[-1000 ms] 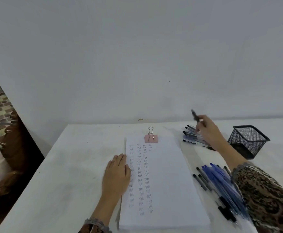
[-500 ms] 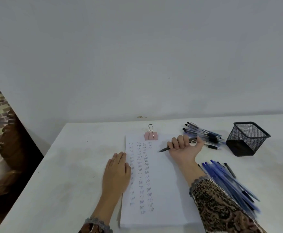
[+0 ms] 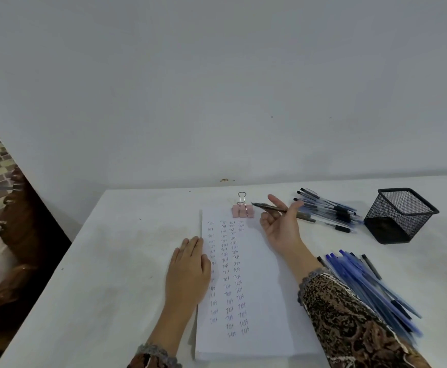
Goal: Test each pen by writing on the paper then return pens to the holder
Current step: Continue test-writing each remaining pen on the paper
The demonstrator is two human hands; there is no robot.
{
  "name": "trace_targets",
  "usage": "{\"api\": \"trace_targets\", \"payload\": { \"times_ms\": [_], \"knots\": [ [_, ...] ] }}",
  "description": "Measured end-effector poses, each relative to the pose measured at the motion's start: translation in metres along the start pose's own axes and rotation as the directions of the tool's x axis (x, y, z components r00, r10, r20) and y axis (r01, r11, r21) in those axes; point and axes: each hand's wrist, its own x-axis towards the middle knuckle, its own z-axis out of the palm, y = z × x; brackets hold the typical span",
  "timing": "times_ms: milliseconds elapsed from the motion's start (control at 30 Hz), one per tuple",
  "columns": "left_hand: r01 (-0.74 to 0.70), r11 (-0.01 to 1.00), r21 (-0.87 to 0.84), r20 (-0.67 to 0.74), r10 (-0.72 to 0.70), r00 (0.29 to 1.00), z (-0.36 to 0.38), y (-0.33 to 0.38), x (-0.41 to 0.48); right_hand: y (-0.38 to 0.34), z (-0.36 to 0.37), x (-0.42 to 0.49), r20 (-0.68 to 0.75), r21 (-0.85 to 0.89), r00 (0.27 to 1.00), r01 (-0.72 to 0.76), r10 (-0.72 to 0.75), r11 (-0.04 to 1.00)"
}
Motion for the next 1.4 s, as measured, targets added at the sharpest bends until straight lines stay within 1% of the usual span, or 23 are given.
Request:
{"api": "trace_targets", "payload": {
  "times_ms": [67, 133, 200, 267, 400, 533, 600, 800, 933, 1100, 1233, 1400],
  "knots": [
    [0.002, 1.0, 0.001, -0.004, -0.002, 1.0, 0.0, 0.0, 0.0, 0.002, 0.005, -0.002, 0.061, -0.092, 0.998, 0.017, -0.011, 0.996],
    [0.003, 1.0, 0.006, -0.004, -0.003, 1.0, 0.0, 0.0, 0.0, 0.004, 0.008, -0.002, 0.137, -0.241, 0.99, 0.057, -0.024, 0.969],
    [0.002, 1.0, 0.001, -0.003, -0.002, 1.0, 0.0, 0.0, 0.0, 0.006, 0.011, -0.003, 0.181, -0.401, 0.983, 0.095, -0.023, 0.911],
    [0.004, 1.0, -0.004, -0.002, -0.004, 1.0, 0.0, 0.0, 0.0, 0.011, 0.012, -0.004, 0.212, -0.507, 0.977, 0.141, -0.036, 0.85],
    [0.007, 1.0, -0.016, -0.005, -0.007, 1.0, 0.0, 0.0, 0.0, 0.021, 0.014, -0.008, 0.192, -0.64, 0.974, 0.217, -0.12, 0.737],
    [0.005, 1.0, -0.001, 0.001, -0.005, 1.0, 0.001, -0.001, 0.001, 0.022, 0.017, -0.015, 0.226, -0.716, 0.964, 0.261, -0.138, 0.647],
    [0.008, 1.0, -0.003, 0.005, -0.008, 1.0, 0.001, 0.0, 0.002, 0.022, 0.018, -0.017, 0.228, -0.745, 0.962, 0.27, -0.149, 0.61],
    [0.008, 1.0, 0.005, 0.011, -0.008, 1.0, 0.001, 0.0, 0.002, 0.022, 0.019, -0.019, 0.26, -0.784, 0.954, 0.299, -0.15, 0.544],
    [0.014, 1.0, 0.003, 0.017, -0.014, 1.0, 0.001, 0.0, 0.001, 0.024, 0.018, -0.018, 0.22, -0.765, 0.959, 0.283, -0.178, 0.578],
    [0.01, 1.0, 0.0, 0.018, -0.01, 1.0, 0.001, -0.001, 0.001, 0.023, 0.019, -0.019, 0.248, -0.77, 0.956, 0.292, -0.155, 0.568],
    [0.006, 1.0, 0.021, 0.024, -0.006, 1.0, 0.001, -0.001, 0.001, 0.024, 0.017, -0.015, 0.181, -0.77, 0.964, 0.261, -0.194, 0.582],
    [0.009, 1.0, 0.017, 0.018, -0.009, 1.0, 0.001, -0.001, 0.001, 0.024, 0.02, -0.02, 0.207, -0.763, 0.963, 0.268, -0.171, 0.588]
  ]
}}
